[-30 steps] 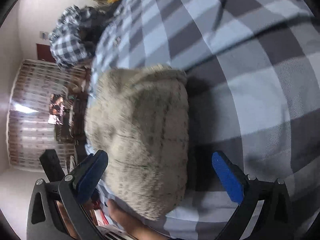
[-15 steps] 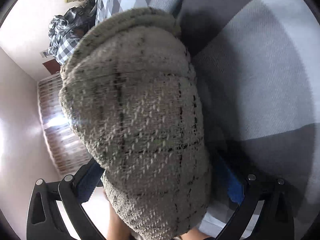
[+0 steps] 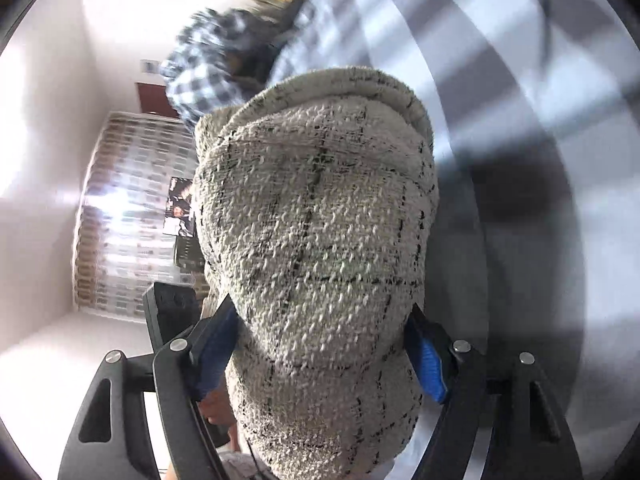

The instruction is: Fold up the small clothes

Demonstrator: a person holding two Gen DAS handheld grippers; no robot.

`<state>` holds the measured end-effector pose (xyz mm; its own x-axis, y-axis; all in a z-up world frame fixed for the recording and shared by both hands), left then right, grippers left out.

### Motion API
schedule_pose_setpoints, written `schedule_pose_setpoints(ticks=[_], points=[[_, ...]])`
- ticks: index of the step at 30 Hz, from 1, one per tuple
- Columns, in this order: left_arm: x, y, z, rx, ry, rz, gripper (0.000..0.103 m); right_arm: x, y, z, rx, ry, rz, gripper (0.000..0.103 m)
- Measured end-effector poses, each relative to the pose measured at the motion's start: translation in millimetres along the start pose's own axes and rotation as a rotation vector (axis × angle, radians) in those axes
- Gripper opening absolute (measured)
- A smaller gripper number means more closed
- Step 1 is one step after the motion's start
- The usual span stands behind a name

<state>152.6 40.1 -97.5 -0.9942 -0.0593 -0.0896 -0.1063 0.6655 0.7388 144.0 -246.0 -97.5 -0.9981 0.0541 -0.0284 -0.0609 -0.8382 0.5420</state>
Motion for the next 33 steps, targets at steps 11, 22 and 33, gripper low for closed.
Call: schedule_pose_setpoints(ticks=[11, 22, 33], points=[[-121.3, -56.3, -20.5, -0.030, -0.062, -0.053, 0.040, -112.0, 18.5, -19.1, 0.021, 0.015, -0.119, 0.073], [-124.5, -89.0, 18.3, -0.105, 0.086, 0.014, 0.074, -117.5, 4.6, -78.8, -0.073, -0.243, -0.121, 0.088], [9.6, 58.5, -32.9, -0.713, -0.124, -0.262, 0.097, 15.9, 64.6, 74.0, 0.314, 0.087, -0.308, 0.089]])
Point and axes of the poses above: each gripper's, at about its wrist camera, not at the fingertips, and y roughly against the way its jaws point, z to its left, x to its underside, the point moved 6 cm from there along -y, roughly the way its jaws point, and after that the axes turned 15 degrees about z, right-handed, at the moved point
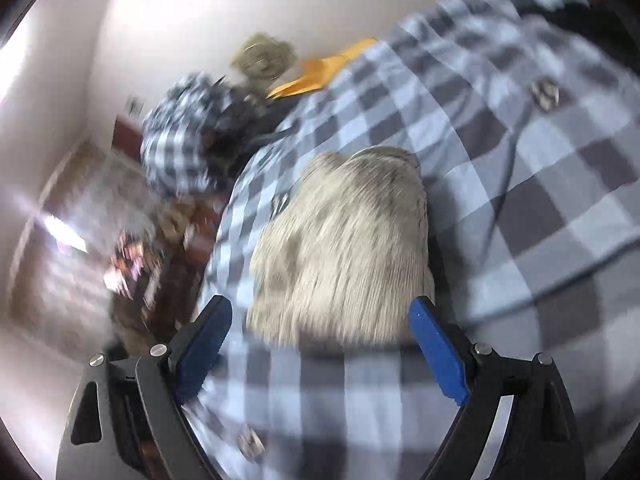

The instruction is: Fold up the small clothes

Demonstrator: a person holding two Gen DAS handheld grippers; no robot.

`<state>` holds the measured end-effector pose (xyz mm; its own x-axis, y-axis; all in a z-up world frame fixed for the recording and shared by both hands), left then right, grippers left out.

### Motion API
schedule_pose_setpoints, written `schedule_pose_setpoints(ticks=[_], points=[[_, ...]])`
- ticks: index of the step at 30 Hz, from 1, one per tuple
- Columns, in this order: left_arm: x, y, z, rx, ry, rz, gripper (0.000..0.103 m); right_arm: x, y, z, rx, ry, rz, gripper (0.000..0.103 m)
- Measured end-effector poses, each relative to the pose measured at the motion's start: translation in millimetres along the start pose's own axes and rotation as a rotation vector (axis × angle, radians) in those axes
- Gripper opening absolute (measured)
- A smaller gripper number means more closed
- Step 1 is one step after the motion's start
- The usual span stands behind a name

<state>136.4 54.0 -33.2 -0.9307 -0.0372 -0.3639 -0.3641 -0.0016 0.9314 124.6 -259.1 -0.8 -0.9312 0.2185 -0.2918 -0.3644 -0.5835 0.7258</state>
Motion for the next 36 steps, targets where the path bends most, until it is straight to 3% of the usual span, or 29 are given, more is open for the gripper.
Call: schedule_pose_setpoints(ticks=[1, 3, 6, 8, 11, 13, 14, 15, 18, 21, 23, 28, 36], points=[[12.0, 14.7, 4.4, -0.004, -0.001, -0.038, 0.102, 24.7, 10.0, 2.1, 0.043, 0.045, -0.008, 0.089], [35.8, 42.0, 9.0, -0.004, -0.003, -0.106, 0.103, 56.4, 12.9, 20.4, 0.154, 0.114, 0.001, 0.089], [45.9, 54.4, -5.6, 0.038, -0.005, -0.102, 0.103, 95.5, 20.7, 20.9, 0.263, 0.153, 0.094, 0.089], [53.5, 63.9, -18.4, 0.077, -0.014, -0.119, 0.103, 105.8, 25.2, 25.7, 0.325, 0.220, 0.101, 0.089], [63.2, 65.6, -34.6, 0.077, -0.063, -0.172, 0.103, 103.3, 24.0, 21.7, 0.494, 0.308, 0.008, 0.089], [70.2, 55.4, -39.4, 0.027, -0.090, -0.174, 0.103, 106.4, 21.4, 9.5, 0.589, 0.328, -0.087, 0.089], [72.1, 49.7, -39.9, 0.017, -0.092, -0.167, 0.103, 105.6, 15.6, 2.4, 0.602, 0.331, -0.102, 0.089], [73.9, 41.3, -40.4, 0.016, -0.095, -0.143, 0.103, 104.1, 7.4, -6.6, 0.614, 0.291, -0.048, 0.089], [72.4, 26.4, -45.5, 0.079, -0.095, -0.073, 0.103, 94.3, 2.3, -7.9, 0.568, 0.264, -0.014, 0.089], [66.8, 23.1, -50.1, 0.122, -0.082, -0.083, 0.103, 88.0, -2.5, -2.9, 0.544, 0.270, -0.026, 0.089], [61.1, 20.0, -53.3, 0.104, -0.093, -0.088, 0.103, 88.3, -12.9, -0.7, 0.521, 0.289, 0.007, 0.089], [54.4, 12.3, -55.2, 0.027, -0.139, -0.091, 0.103, 84.7, -40.8, 10.3, 0.563, 0.378, 0.028, 0.089], [56.0, 10.4, -54.5, 0.046, -0.143, -0.069, 0.103, 87.1, -50.2, 13.5, 0.569, 0.396, 0.061, 0.089]])
Point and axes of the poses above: each gripper's, at about its wrist camera, not at the fingertips, and y roughly against the way its jaws point, z to its left, x to its underside, the point moved 6 cm from there along -y, roughly the way its jaws point, and after that the axes turned 15 degrees about z, right-handed, at the moved point
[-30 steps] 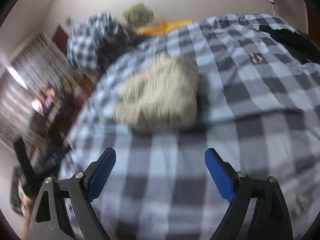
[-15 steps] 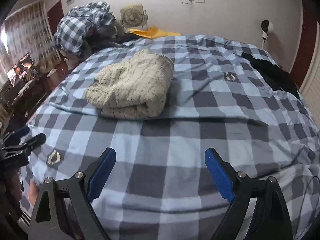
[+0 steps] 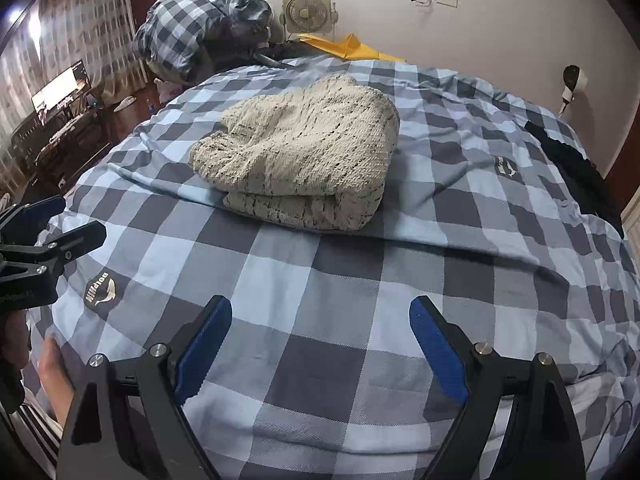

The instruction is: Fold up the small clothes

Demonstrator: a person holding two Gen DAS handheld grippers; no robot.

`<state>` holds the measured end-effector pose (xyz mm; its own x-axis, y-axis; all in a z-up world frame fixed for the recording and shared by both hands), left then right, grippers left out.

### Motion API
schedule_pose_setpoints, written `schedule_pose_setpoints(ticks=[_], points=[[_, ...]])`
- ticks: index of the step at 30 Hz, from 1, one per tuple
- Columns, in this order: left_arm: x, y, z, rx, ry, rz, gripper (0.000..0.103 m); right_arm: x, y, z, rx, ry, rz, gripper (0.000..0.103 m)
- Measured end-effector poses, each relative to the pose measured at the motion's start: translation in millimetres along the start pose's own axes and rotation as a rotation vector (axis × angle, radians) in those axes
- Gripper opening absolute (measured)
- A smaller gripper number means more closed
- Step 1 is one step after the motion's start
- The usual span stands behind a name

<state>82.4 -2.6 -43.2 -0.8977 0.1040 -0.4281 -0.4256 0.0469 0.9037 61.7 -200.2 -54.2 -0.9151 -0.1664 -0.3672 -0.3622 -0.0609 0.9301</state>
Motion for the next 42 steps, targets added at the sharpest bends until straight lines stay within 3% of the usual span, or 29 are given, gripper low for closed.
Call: schedule_pose_setpoints(ticks=[12, 25, 42], points=[[4.1, 5.8, -14.5, -0.027, -0.064, -0.018, 0.103, 4.8, 8.7, -9.5, -0.013, -0.042, -0.010, 0.089], [4.2, 5.6, -8.3, -0.009, -0.029, -0.010, 0.103, 4.2, 2.6, -19.8, -0.064, -0.098, 0.018, 0.089], [3.5, 6.3, -8.2, -0.011, -0.032, -0.009, 0.103, 4.4, 1.7, -20.4, -0.062, -0.094, 0.027, 0.089]])
Point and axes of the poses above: each gripper's, at about its wrist camera, not at the fingertips, and y roughly against the way its jaws point, z to its left, x to its underside, the point moved 6 cm from there along -y, roughly the way its jaws point, and after that the axes turned 15 degrees about z, right-handed, at the moved point
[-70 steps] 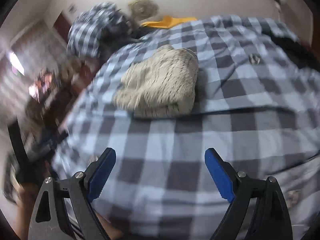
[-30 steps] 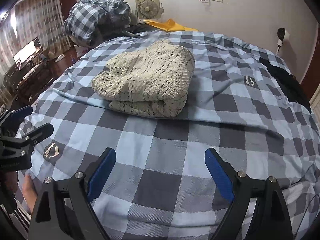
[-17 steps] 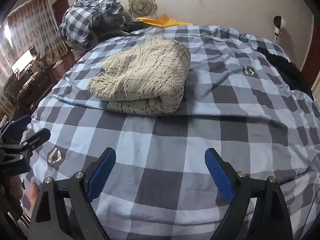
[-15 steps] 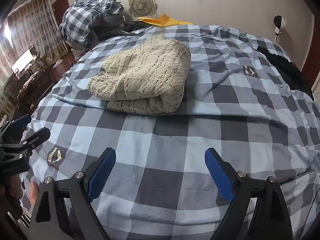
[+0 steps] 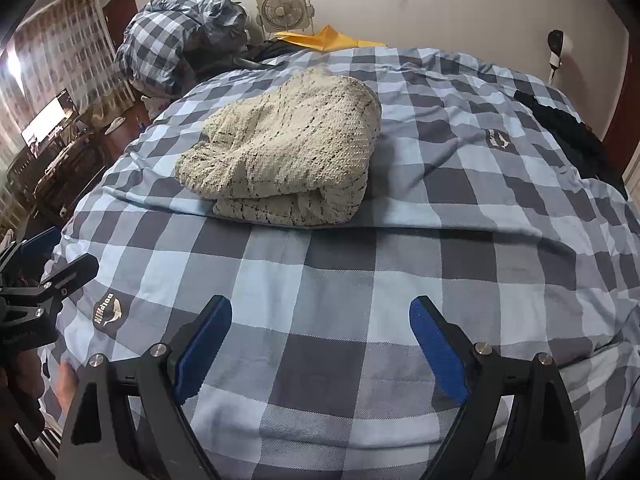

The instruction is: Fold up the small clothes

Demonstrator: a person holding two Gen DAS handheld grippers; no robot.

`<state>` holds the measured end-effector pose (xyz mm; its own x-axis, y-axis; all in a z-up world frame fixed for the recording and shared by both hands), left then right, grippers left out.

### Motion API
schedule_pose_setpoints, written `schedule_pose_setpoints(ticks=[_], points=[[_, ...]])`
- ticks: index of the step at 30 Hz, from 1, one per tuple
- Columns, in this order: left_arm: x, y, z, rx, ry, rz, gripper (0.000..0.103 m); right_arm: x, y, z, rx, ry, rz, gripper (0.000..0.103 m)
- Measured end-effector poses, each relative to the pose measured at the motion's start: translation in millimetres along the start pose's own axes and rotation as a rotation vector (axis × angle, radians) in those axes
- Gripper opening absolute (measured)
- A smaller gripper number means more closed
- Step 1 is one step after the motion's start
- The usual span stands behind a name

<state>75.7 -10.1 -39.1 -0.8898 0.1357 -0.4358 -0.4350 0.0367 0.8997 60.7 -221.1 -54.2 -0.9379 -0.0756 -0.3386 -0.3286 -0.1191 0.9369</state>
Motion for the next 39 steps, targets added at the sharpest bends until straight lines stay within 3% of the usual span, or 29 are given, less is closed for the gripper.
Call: schedule_pose_setpoints(ticks=[39], points=[[-0.5, 2.8, -1.8, 0.009, -0.018, -0.017, 0.103, 0.3, -3.2, -2.3, -0.003, 0.005, 0.021, 0.089]])
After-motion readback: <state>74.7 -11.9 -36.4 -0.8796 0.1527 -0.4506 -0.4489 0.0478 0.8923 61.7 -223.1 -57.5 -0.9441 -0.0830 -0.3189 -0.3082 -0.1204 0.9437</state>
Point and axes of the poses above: each gripper's, at about its wrist camera, not at the fingertips, and y roughly against the way its jaws point, z to its left, x to its underside, the point moved 6 cm from there along -y, roughly the way its jaws point, and after that the axes turned 15 degrees about z, right-handed, at the moved point
